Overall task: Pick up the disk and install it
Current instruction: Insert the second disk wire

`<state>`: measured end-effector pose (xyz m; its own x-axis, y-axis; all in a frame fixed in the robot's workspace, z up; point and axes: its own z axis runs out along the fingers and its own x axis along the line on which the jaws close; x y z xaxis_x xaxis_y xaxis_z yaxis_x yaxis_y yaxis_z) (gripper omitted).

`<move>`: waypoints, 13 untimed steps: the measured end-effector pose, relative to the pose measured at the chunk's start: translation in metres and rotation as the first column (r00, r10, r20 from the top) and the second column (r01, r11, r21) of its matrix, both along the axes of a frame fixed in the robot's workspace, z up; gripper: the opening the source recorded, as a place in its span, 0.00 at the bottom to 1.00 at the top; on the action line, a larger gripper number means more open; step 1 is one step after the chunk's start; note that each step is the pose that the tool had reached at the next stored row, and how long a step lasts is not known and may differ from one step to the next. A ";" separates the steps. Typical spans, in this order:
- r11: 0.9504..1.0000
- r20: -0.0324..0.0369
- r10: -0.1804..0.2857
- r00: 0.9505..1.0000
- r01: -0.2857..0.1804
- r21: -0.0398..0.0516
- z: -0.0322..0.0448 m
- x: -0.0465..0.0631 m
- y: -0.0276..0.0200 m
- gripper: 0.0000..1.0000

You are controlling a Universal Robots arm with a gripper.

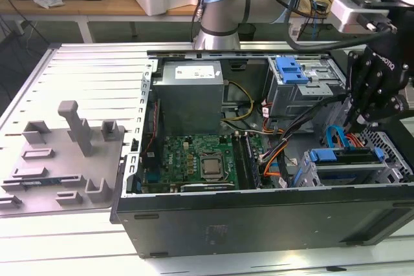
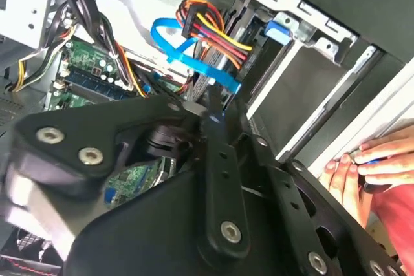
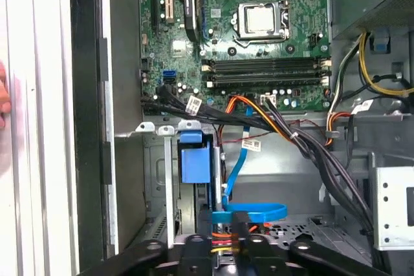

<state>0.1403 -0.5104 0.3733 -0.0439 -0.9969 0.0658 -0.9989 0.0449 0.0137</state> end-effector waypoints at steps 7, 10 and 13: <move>1.000 0.018 0.000 1.000 0.000 0.000 0.0025 -0.018 0.0001 0.11; 1.000 0.022 0.000 1.000 0.000 0.000 0.0025 -0.023 0.0000 0.11; 1.000 0.022 0.000 1.000 0.000 0.000 0.0025 -0.023 0.0002 0.11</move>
